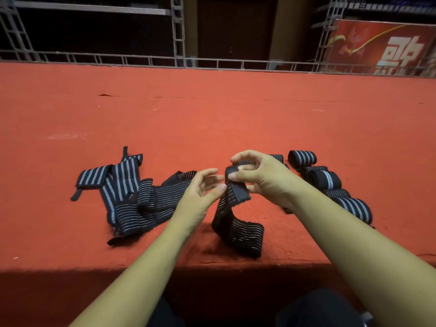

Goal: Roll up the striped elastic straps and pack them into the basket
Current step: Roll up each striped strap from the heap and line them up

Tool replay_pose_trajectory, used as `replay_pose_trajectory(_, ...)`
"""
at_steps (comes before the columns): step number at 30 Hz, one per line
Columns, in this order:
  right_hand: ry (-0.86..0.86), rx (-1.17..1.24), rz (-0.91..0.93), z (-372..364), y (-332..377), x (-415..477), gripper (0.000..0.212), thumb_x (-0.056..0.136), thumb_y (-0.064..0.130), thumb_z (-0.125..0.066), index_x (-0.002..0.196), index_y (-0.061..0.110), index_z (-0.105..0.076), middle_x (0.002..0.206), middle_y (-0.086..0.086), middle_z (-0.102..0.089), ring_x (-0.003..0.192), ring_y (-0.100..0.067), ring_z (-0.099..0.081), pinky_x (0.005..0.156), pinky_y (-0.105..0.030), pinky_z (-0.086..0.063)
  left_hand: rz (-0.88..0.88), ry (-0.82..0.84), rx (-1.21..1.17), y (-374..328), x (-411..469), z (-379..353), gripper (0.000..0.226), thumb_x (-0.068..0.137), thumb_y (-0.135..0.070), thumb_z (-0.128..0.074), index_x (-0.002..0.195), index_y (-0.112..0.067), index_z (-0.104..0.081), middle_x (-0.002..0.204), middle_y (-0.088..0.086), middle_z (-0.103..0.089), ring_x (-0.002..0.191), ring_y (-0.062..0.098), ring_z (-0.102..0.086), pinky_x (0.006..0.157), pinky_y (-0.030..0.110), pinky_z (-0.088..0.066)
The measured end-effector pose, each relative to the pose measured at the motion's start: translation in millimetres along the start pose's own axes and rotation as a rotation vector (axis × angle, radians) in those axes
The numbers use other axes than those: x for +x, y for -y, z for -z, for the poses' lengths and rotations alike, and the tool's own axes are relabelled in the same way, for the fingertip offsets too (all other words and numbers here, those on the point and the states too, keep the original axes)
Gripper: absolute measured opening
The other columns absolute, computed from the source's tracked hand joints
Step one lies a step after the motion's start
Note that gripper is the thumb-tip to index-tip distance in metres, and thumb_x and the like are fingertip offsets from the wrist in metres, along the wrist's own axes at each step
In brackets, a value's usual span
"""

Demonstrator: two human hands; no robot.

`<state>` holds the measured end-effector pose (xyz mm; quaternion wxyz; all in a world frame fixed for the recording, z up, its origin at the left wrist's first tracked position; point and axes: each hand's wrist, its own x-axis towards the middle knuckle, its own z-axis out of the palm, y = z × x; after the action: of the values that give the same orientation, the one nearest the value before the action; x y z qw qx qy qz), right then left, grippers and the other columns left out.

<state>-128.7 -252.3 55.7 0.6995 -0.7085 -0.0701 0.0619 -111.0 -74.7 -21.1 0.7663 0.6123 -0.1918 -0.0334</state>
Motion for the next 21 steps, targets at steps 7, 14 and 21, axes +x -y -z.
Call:
replay_pose_trajectory(7, 0.057, -0.097, -0.002, 0, 8, -2, 0.035, 0.083, 0.005, -0.077, 0.115, 0.009, -0.065, 0.082, -0.006, -0.067, 0.076, -0.021, -0.061, 0.068, -0.034, -0.044, -0.087, 0.048, 0.223, -6, -3, 6, 0.031, 0.089, -0.031, -0.067, 0.111, -0.010, -0.071, 0.107, 0.006, -0.071, 0.103, 0.011, -0.063, 0.094, 0.033, -0.045)
replay_pose_trajectory(14, 0.049, -0.322, -0.083, 12, 7, -4, 0.013, 0.095, 0.017, -0.067, 0.085, 0.008, -0.065, 0.056, 0.008, -0.046, 0.046, -0.010, -0.031, 0.046, -0.024, -0.025, -0.012, 0.041, 0.133, -17, -7, 5, 0.029, 0.090, -0.028, -0.069, 0.111, -0.008, -0.067, 0.100, 0.005, -0.073, 0.092, 0.015, -0.068, 0.081, 0.030, -0.054)
replay_pose_trajectory(21, -0.401, -0.135, -0.065, 40, 21, 24, 0.012, 0.096, 0.017, -0.066, 0.099, 0.006, -0.064, 0.071, -0.006, -0.061, 0.039, -0.009, -0.046, 0.037, -0.021, -0.036, 0.275, 0.395, 0.245, -13, -23, 6, 0.044, 0.084, -0.008, -0.078, 0.124, -0.010, -0.059, 0.112, 0.002, -0.073, 0.104, 0.015, -0.069, 0.086, 0.024, -0.053)
